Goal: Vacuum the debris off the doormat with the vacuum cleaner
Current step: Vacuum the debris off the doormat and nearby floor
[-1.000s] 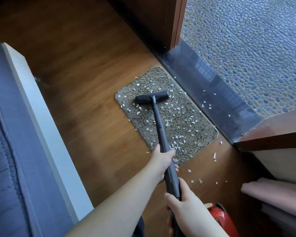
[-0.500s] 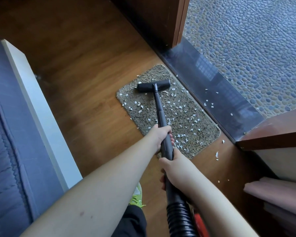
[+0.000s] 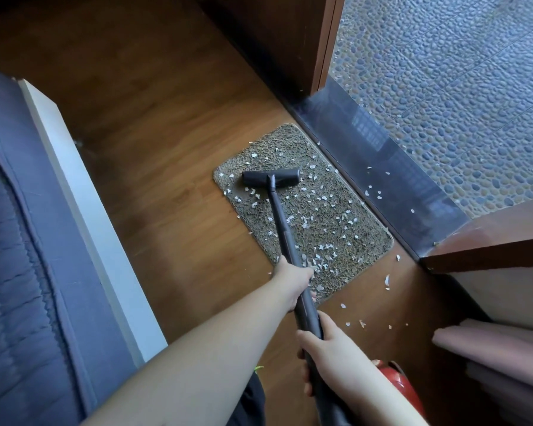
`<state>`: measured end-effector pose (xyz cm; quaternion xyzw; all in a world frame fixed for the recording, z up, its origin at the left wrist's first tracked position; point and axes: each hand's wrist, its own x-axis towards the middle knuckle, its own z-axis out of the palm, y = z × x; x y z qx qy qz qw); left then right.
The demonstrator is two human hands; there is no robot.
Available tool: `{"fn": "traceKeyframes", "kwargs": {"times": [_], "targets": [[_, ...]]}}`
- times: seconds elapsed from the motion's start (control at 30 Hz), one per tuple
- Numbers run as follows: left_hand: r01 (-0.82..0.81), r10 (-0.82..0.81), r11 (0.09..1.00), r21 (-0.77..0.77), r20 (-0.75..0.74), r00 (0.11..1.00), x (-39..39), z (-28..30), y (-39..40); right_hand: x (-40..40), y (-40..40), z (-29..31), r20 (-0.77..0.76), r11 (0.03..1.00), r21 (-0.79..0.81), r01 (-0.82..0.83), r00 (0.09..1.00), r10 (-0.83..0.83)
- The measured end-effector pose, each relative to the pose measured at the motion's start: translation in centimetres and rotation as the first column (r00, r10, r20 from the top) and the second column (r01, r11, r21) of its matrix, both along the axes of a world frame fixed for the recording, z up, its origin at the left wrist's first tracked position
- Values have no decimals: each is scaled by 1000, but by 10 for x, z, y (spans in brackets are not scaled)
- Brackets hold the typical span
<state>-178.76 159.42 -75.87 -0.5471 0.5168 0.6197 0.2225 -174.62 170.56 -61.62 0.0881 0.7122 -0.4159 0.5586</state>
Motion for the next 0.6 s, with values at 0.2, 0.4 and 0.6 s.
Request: {"fn": "traceKeyframes", "kwargs": {"times": [0.2, 0.4, 0.6], "targets": [[-30, 31, 999, 39, -20, 999, 9, 10, -7, 8, -6, 8, -68, 998, 49, -39, 997, 42], [-51, 57, 995, 85, -70, 996, 0, 14, -26, 4, -27, 1, -144, 992, 97, -77, 985, 91], [17, -13, 999, 44, -90, 996, -24, 4, -58, -13, -60, -25, -121, 999, 48, 18, 993, -12]]}}
